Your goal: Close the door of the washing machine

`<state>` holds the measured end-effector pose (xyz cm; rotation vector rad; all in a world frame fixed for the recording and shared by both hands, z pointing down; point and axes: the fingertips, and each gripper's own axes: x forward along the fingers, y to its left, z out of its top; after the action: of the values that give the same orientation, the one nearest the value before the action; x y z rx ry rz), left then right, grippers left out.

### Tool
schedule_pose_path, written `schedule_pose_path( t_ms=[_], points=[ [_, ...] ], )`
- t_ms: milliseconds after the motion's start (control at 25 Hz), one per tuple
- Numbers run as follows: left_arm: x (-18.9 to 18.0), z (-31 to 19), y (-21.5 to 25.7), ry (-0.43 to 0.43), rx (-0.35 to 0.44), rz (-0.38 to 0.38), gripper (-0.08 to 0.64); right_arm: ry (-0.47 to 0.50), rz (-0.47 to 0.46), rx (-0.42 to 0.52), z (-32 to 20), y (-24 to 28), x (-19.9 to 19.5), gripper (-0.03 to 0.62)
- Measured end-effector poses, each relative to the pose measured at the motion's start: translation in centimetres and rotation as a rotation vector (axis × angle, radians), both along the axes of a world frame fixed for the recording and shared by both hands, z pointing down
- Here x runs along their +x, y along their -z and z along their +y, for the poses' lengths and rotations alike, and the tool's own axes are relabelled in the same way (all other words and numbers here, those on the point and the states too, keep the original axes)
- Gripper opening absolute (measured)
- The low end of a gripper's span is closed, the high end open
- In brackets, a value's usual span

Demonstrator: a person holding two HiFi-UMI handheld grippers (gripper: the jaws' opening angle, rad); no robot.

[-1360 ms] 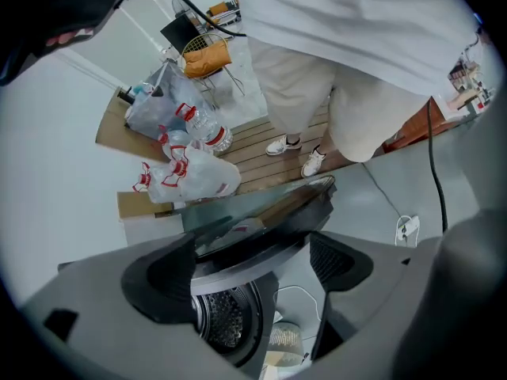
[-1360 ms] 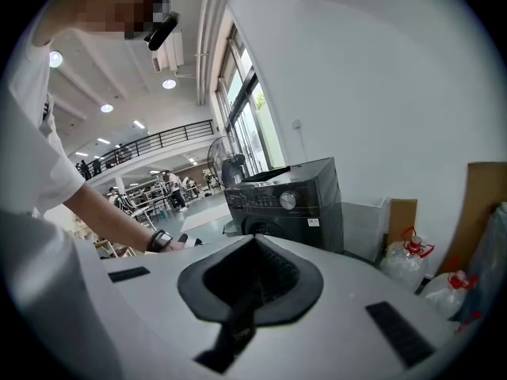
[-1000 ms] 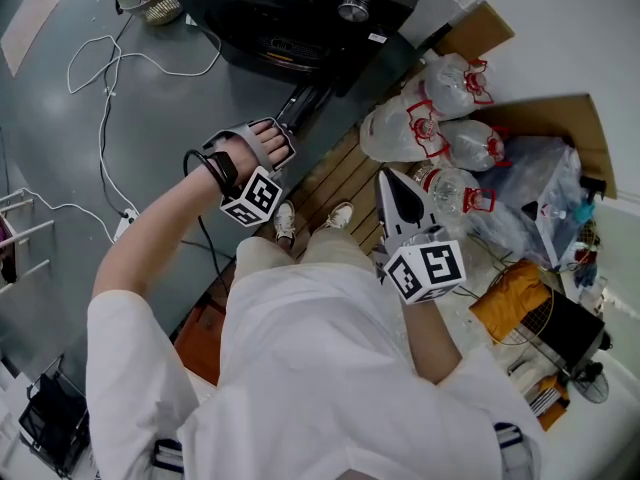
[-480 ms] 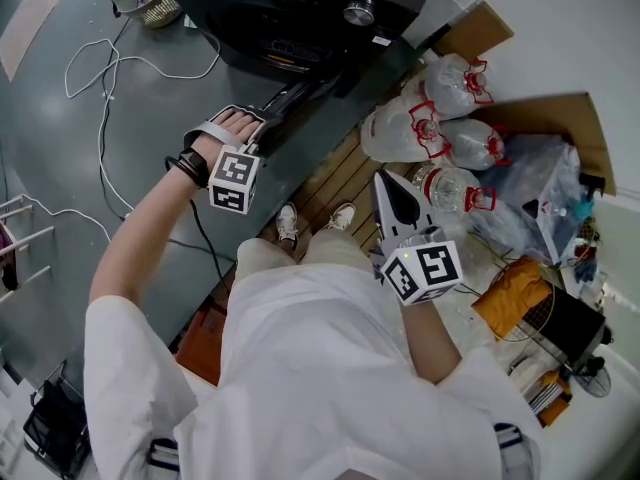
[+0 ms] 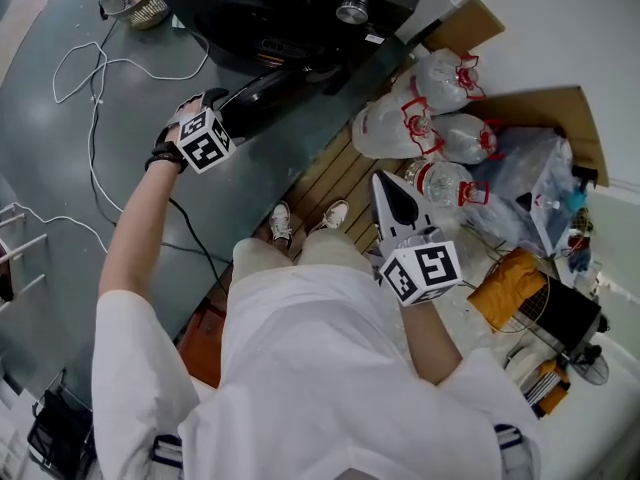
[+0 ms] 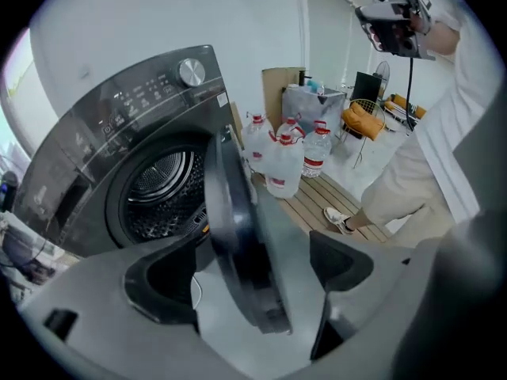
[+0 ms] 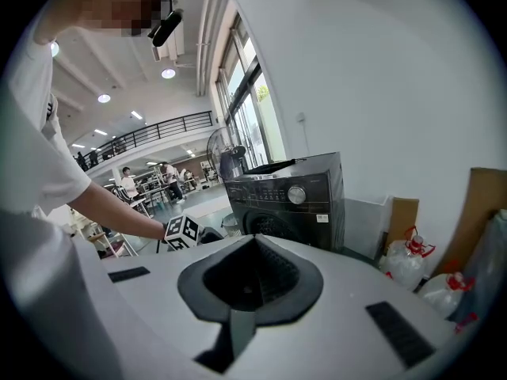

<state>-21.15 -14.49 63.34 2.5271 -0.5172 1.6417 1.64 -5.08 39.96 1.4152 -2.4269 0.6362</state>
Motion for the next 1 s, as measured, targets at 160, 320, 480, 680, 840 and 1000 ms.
schedule_pose_path(
  t_ms=[160, 320, 480, 680, 840, 1000],
  points=[
    [-0.2, -1.3, -1.4, 0.128, -0.011, 0.08, 0.433, -0.007, 0.015, -0.009, 0.0, -0.3, 0.3, -0.003],
    [-0.7, -3.3, -2.0, 0.183, 0.001, 0.088, 0.433, -0.022, 0.036, -0.03, 0.2, -0.8, 0.7, -0.003],
    [-1.2, -4.4, -3.1, 0.19, 0.004, 0.061, 0.431, -0.033, 0.046, -0.037, 0.4, -1.0, 0.8, -0.003],
    [-1.9, -5.9, -3.7, 0.27, 0.04, 0.07, 0.341, -0.043, 0.06, -0.049, 0.7, -1.5, 0.9, -0.003],
    [-2.1, -7.0, -3.7, 0.291, 0.04, 0.107, 0.308, -0.052, 0.067, -0.06, 0.5, -2.0, 1.1, -0.003],
    [-2.8, -7.3, -3.2, 0.307, 0.045, 0.133, 0.307, -0.058, 0.063, -0.064, 0.7, -2.1, 0.7, -0.003]
  ],
)
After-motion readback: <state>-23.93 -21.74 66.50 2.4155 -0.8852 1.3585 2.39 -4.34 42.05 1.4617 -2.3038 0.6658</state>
